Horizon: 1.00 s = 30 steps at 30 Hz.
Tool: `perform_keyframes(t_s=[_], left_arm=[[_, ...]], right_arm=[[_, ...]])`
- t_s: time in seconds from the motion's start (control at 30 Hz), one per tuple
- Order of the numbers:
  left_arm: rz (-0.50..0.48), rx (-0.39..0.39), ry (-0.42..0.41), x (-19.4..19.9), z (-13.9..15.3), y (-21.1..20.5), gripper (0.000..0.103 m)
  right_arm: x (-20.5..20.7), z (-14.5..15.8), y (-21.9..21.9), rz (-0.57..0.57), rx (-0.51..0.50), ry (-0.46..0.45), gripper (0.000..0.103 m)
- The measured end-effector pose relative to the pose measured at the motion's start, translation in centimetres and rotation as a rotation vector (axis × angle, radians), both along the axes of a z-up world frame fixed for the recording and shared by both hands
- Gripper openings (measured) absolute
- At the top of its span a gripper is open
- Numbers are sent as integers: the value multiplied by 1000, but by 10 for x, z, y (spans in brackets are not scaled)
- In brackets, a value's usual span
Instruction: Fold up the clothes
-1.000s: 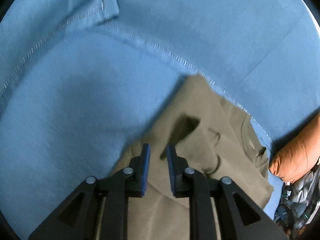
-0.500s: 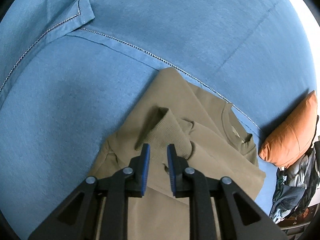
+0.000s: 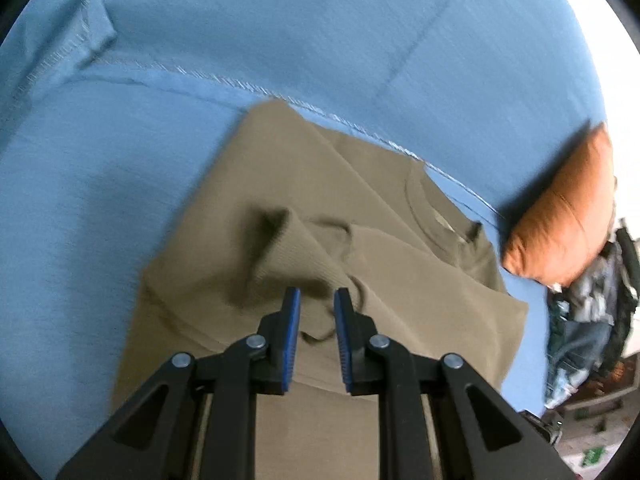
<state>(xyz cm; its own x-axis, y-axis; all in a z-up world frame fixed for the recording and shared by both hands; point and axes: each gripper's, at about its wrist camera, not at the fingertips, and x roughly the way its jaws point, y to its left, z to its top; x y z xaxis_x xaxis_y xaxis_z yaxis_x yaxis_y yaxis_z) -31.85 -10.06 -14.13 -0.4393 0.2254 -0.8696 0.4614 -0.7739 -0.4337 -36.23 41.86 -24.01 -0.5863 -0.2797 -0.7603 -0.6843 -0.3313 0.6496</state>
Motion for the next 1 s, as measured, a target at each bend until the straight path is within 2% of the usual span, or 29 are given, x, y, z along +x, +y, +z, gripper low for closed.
perform_keyframes(t_s=[0.07,0.13,0.2,0.23,0.27,0.3,0.33,0.37,0.4,0.43,0.47,0.53,0.63,0.7,0.73,0.77,0.83,0.9,1.0], left_arm=[[-9,20,-18,-3,-8,1,17],[-19,40,-36,-6,-16,1,17],[10,89,-49,-4,-23,-6,2],[36,119,-51,-2,-25,-11,2],[43,116,-29,-2,-17,-14,2],[49,113,-6,-2,-9,-17,4],[56,104,19,-1,0,-19,11],[57,53,59,-2,11,-22,21],[56,8,97,-3,22,-25,25],[48,5,119,-6,26,-28,30],[39,6,139,-9,28,-31,31],[17,68,154,-14,24,-36,31],[0,120,144,-21,11,-37,31],[-29,190,128,-27,-4,-33,28],[-56,210,133,-30,-6,-29,23],[-80,219,139,-32,-7,-25,4],[-88,85,164,-31,6,-19,4],[-52,18,158,-25,14,-17,4],[-2,-8,36,-24,-1,-11,6]], right_arm=[[5,15,-7,24,27,-6,18],[12,33,-18,54,96,41,18],[12,51,-27,88,174,89,18],[8,59,-30,106,214,113,18],[0,64,-32,117,243,133,18],[-6,69,-35,130,261,146,18],[-5,72,-35,148,275,157,18],[-6,75,-35,166,285,167,18],[-11,74,-34,183,279,169,18],[-16,72,-32,202,270,165,18],[-17,70,-29,215,267,153,18],[-25,65,-32,234,260,122,18],[-25,50,-29,253,247,51,18],[-25,37,-28,267,231,3,18],[-26,34,-28,268,222,-2,18],[-26,31,-27,268,217,-6,18],[-26,35,-28,269,227,-6,18],[-26,37,-29,272,243,-4,18],[-30,39,-31,279,263,-9,18]])
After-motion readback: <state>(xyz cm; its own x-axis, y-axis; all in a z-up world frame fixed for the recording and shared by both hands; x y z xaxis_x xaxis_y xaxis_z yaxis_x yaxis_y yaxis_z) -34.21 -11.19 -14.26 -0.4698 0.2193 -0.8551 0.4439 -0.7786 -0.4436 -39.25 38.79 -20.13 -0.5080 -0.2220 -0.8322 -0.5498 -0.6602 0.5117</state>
